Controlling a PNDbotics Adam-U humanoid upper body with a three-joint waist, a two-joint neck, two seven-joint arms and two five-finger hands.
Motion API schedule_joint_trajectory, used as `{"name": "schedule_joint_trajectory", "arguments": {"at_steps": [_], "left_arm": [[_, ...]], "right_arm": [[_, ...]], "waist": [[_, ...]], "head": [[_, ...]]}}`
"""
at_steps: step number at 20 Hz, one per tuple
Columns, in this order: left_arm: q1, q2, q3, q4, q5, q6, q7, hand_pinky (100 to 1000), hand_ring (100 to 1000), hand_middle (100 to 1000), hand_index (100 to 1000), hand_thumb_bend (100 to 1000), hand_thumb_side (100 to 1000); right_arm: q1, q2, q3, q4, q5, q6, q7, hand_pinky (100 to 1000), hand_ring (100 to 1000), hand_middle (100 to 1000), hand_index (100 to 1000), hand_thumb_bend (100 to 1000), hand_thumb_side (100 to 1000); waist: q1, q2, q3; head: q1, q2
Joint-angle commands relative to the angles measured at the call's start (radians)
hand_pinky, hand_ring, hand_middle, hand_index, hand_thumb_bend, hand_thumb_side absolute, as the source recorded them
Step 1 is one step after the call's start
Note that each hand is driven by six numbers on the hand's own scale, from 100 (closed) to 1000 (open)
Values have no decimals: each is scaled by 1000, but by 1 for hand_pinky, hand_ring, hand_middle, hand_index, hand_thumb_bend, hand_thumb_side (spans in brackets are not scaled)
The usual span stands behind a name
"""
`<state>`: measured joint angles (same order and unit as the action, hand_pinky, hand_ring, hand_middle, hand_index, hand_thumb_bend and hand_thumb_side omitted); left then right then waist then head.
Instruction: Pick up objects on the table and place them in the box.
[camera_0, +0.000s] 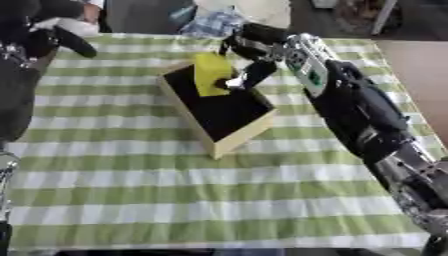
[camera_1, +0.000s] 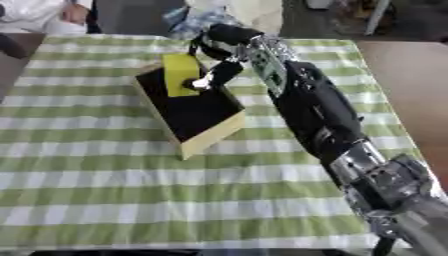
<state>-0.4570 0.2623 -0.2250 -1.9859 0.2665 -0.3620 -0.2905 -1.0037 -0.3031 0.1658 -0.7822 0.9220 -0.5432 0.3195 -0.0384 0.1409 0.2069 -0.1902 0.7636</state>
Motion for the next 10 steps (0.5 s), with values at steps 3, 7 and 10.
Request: {"name": "schedule_joint_trajectory", "arguments": {"at_steps": [3,7,10], "left_arm": [[-17,6,8,-14,1,0,-3,612,800,748,789,100,588],[-17,7,8,-14,0,1,-8,612,800,749,788,100,588],[-16,6,7,-14,-1,2,-11,611,800,749,788,100,589]], "right_arm": [[-24,-6,-20,34,33,-8,-3,120,255,227,518,286,584],[-30,-2,-23,32,35,-7,-5,370,342,317,598,304,636],[-31,0,-20,25,40,-6,10,534,416,390,658,342,682]], "waist": [[5,-11,1],[5,-10,-1],[5,-9,-2]], "head": [[4,6],[5,6],[5,6]]}}
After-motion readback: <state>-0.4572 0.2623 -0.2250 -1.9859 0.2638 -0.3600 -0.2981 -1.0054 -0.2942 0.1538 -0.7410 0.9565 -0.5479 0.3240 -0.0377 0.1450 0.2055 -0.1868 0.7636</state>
